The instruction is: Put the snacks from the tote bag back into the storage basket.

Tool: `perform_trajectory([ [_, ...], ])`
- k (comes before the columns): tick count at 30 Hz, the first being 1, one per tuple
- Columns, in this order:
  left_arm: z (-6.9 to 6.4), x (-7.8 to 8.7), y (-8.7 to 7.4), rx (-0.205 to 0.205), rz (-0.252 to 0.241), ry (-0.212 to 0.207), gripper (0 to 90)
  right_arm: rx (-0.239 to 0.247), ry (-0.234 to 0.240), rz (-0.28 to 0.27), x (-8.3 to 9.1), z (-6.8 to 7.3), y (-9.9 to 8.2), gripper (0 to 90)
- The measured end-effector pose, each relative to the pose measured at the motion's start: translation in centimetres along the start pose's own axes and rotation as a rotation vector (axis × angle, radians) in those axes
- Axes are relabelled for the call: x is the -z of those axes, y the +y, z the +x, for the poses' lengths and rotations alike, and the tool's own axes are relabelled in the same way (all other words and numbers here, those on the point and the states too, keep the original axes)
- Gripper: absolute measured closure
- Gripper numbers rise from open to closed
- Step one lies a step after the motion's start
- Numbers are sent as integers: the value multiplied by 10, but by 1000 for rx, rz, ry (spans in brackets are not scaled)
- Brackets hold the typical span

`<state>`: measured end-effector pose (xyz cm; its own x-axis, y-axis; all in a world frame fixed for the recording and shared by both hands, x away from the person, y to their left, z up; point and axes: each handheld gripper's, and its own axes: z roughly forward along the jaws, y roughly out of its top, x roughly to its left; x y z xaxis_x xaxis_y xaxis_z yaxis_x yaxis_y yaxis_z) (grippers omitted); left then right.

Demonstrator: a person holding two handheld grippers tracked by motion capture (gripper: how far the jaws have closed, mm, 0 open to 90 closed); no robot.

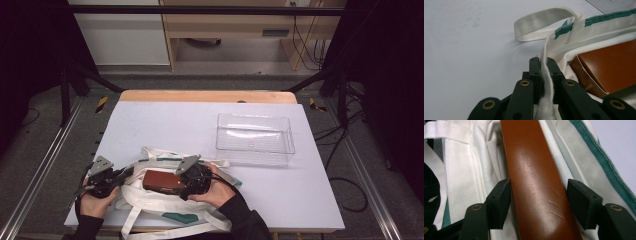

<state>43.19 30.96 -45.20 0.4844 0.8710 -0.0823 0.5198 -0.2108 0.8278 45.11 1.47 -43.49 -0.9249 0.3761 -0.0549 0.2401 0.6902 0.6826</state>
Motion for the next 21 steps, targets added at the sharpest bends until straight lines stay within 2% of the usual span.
perform_trajectory([
  [6,0,0,0,2,-2,-7,850,22,8,26,-7,-1,2,369],
  [11,1,-1,0,11,-3,-18,847,42,25,45,-20,-2,1,361],
  [16,1,0,-1,12,-4,-18,848,45,60,44,-19,-6,2,400],
  [21,1,0,-1,6,-10,-8,836,73,57,71,-16,-5,5,416],
])
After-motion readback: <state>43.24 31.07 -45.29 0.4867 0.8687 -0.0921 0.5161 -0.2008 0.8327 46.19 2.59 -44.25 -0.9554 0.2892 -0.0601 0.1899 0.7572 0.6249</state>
